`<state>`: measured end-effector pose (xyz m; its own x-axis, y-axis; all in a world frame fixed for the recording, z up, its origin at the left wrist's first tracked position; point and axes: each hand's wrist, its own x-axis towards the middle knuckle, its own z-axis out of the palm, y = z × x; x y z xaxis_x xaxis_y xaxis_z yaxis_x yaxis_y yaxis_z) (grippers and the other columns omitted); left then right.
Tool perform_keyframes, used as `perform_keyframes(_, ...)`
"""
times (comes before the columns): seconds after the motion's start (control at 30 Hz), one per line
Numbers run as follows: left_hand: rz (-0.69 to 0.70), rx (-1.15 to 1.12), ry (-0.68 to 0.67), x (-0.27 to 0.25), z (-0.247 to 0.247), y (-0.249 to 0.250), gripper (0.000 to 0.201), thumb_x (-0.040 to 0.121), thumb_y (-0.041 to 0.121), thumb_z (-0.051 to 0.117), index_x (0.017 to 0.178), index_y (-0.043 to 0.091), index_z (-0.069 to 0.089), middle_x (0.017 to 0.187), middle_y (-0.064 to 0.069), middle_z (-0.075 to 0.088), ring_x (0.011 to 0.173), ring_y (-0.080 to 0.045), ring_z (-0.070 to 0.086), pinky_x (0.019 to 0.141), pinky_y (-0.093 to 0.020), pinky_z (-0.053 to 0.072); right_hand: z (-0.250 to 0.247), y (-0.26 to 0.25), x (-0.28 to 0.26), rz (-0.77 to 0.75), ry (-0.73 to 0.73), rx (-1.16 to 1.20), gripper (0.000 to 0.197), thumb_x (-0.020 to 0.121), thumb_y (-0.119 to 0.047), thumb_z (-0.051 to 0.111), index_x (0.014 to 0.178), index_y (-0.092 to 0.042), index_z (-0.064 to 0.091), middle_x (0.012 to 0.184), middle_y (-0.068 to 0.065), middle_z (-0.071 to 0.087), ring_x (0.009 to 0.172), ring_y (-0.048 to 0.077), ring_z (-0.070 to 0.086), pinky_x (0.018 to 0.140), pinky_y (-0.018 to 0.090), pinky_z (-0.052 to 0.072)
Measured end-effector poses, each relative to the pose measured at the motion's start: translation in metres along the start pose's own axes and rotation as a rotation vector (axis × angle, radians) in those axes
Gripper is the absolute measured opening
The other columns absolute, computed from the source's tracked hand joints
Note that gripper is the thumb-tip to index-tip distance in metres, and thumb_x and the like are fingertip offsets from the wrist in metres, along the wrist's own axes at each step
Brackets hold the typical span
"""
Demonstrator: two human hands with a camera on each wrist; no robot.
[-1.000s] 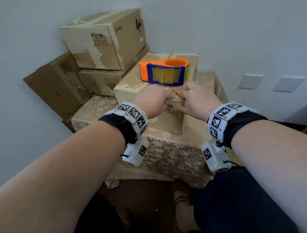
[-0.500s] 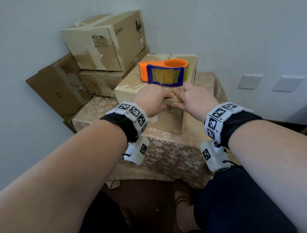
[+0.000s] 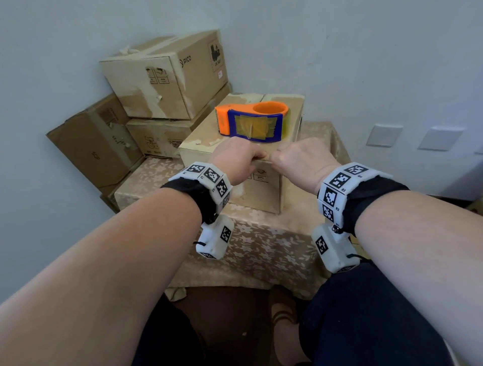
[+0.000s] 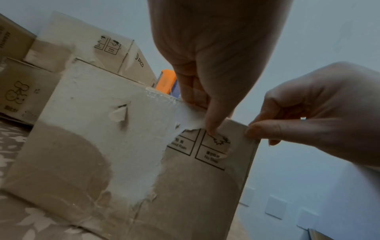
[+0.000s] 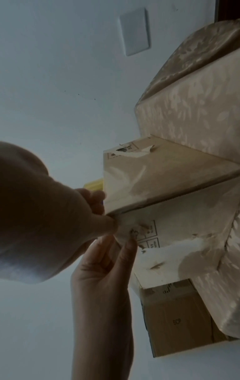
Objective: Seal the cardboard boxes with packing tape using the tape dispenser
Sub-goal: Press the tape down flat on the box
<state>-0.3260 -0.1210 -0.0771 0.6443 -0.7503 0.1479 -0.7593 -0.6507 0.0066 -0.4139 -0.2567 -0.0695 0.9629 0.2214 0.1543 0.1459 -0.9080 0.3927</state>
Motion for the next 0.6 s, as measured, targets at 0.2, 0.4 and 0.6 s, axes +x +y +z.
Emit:
perform_keyframes(0.2, 0.005, 0.076, -0.009, -0.003, -0.007, 0.022, 0.022, 0.091, 0.026, 0.054, 0.107, 0.031, 0.069, 0.093, 0.001, 0.069, 0.089, -0.024, 0.062, 0.067, -0.033, 0.047, -0.012, 0.013, -0.018, -0.006, -0.078, -0.057, 0.032, 0.093, 0.003, 0.037, 0.116, -0.01, 0.056, 0.107, 0.006, 0.06, 0.093, 0.028, 0.061, 0.058, 0.032, 0.033)
perform_keyframes(0.4, 0.069, 0.019, -0.091, 0.002, -0.009, 0.051, 0.037, 0.089, 0.028, 0.057, 0.126, 0.031, 0.06, 0.106, 0.0, 0.068, 0.1, -0.022, 0.06, 0.081, -0.037, 0.052, -0.001, 0.036, -0.031, 0.14, -0.134, -0.006, 0.029, 0.094, -0.001, 0.04, 0.113, -0.013, 0.058, 0.105, 0.008, 0.061, 0.098, 0.03, 0.06, 0.062, 0.032, 0.035)
perform_keyframes(0.6, 0.039, -0.264, -0.156, 0.0, -0.03, 0.049, 0.045, 0.097, 0.029, 0.051, 0.141, 0.02, 0.046, 0.133, -0.001, 0.058, 0.123, -0.018, 0.052, 0.101, -0.026, 0.039, -0.005, 0.042, -0.036, 0.331, -0.168, 0.025, 0.026, 0.092, 0.0, 0.041, 0.104, -0.012, 0.061, 0.103, 0.008, 0.063, 0.091, 0.029, 0.061, 0.064, 0.033, 0.041)
